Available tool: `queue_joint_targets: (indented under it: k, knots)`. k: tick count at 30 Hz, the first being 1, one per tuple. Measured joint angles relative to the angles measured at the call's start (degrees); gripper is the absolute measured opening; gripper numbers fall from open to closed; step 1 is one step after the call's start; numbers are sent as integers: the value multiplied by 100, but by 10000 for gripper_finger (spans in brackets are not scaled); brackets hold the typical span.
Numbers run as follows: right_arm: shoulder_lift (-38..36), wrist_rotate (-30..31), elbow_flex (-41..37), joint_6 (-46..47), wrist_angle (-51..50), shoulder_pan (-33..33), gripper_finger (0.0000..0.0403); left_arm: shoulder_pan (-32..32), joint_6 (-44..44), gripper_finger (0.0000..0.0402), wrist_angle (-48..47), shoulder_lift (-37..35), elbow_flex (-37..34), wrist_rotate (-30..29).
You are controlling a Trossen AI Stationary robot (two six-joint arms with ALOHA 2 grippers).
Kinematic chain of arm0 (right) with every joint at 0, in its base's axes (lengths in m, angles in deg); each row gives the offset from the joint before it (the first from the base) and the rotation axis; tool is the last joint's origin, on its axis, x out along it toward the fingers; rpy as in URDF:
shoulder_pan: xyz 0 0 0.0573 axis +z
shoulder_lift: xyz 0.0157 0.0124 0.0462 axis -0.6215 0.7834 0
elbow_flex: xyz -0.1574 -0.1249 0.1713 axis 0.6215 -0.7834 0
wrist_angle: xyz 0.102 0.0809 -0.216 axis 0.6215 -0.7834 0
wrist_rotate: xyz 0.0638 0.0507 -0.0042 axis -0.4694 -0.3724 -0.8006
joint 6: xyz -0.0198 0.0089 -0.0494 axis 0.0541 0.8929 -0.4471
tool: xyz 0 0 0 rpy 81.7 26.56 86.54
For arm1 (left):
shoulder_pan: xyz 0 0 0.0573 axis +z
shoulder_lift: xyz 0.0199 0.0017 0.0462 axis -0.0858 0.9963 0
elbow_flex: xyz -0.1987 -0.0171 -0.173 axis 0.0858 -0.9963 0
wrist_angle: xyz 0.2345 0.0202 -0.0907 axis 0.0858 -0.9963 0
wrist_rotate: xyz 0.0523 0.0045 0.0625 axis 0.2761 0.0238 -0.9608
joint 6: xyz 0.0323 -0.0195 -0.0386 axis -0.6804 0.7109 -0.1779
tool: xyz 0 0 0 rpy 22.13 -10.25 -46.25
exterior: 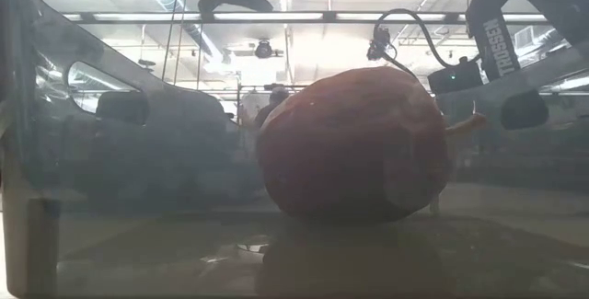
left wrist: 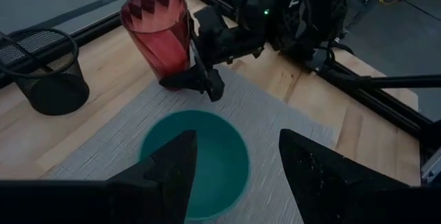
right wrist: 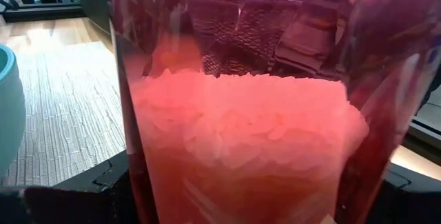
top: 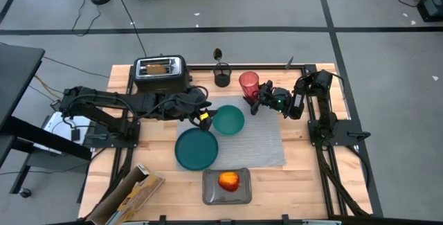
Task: Arrange a breakfast setting
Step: Put the red cup of milk on the gray tablemat to the top right of the green bowl
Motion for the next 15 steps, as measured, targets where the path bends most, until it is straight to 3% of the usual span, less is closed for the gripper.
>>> queue_joint_targets:
  k: [15]
  knots:
    - [-175, 296, 0, 141, 1, 231, 339, -54, -1, 213, -1, -16, 0, -4]
